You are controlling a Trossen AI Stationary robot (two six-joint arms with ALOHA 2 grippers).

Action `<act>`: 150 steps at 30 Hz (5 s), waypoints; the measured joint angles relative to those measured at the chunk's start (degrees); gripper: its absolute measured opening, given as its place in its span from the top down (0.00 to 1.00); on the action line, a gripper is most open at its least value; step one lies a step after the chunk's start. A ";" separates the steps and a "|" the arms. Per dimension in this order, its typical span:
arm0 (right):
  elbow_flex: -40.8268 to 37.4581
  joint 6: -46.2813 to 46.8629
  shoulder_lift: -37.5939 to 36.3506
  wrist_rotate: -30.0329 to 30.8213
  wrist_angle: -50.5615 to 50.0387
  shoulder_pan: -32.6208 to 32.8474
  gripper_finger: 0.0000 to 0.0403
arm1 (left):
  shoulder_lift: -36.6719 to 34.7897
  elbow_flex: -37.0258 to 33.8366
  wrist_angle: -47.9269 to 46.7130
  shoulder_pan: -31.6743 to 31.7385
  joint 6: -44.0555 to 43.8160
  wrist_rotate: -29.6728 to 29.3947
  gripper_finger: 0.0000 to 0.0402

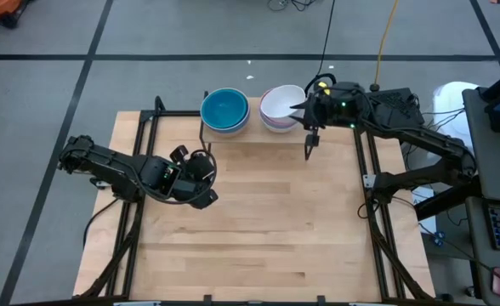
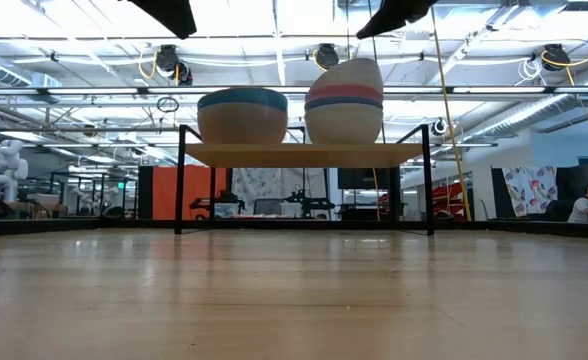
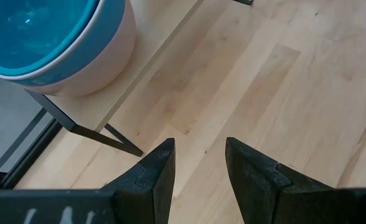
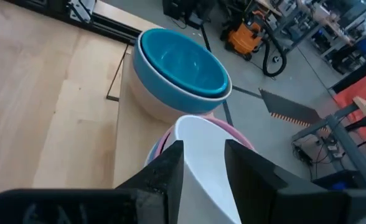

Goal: Place and stack bowls onto a shelf
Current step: Stack the white bowl on top of the pink bowl on the shelf

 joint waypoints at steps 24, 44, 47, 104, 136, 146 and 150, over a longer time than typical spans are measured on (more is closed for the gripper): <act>1.19 1.76 0.35 2.79 -7.35 -4.78 0.73 | 0.00 0.00 -0.01 0.00 -0.04 -0.02 0.63; 1.19 -2.91 0.34 -2.82 -9.77 -5.54 0.73 | 0.00 0.00 -0.02 0.00 1.53 -0.02 0.63; 1.19 -6.20 -0.31 -2.55 -9.81 -5.16 0.73 | 0.00 0.00 -0.02 0.00 1.53 -0.02 0.63; 1.45 -28.39 0.76 3.11 -0.64 -7.04 0.73 | 0.00 0.00 0.07 0.00 -0.98 -0.02 0.63; 1.43 -34.72 6.16 1.95 -6.38 -3.63 0.73 | 0.00 0.00 0.07 0.00 -1.97 -0.02 0.63; 1.41 -38.36 6.19 6.27 -7.10 -3.65 0.94 | 0.00 0.00 0.07 0.00 -2.12 -0.02 0.63; 1.44 -38.78 6.09 6.44 -5.90 -3.67 0.99 | 0.00 0.00 0.07 0.00 -2.34 -0.02 0.63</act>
